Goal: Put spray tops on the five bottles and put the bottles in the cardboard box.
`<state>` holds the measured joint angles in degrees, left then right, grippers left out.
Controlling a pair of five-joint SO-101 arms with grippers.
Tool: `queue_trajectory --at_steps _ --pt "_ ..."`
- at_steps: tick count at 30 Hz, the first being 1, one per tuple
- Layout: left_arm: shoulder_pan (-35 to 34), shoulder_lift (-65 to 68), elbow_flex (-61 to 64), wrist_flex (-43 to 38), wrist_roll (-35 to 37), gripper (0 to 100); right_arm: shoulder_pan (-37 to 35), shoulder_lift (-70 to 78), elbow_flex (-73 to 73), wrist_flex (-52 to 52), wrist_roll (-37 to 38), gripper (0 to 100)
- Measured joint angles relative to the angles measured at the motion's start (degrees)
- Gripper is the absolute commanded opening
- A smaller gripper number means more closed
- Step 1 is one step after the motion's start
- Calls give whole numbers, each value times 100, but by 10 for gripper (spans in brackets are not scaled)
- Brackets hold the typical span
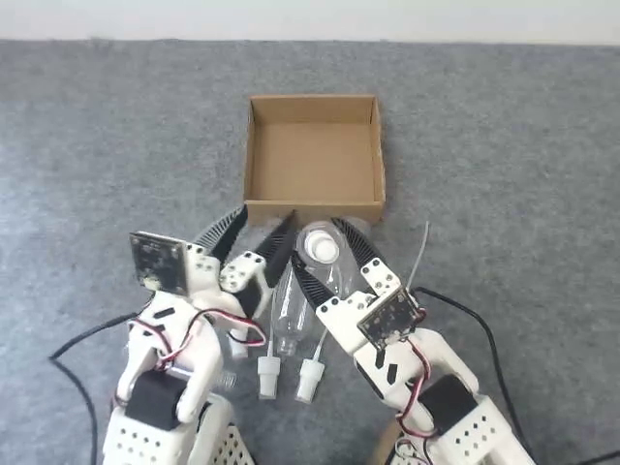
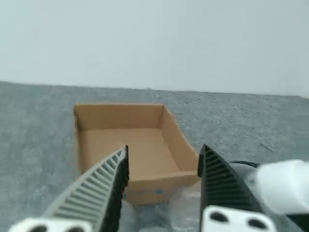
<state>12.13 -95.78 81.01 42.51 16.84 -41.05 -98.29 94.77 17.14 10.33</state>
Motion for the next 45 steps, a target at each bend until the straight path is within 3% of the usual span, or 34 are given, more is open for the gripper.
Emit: queue_trajectory --at_steps 10,24,31,45 --pt "-1037 -26 -264 0 26 221 396 0 53 0 0 96" --pt "-2787 -35 -114 0 -255 224 404 0 70 0 -193 96" --pt "-3095 0 580 0 -290 224 404 0 70 18 -193 96" --pt "-3112 0 985 0 -466 224 413 0 -149 1090 -193 96"
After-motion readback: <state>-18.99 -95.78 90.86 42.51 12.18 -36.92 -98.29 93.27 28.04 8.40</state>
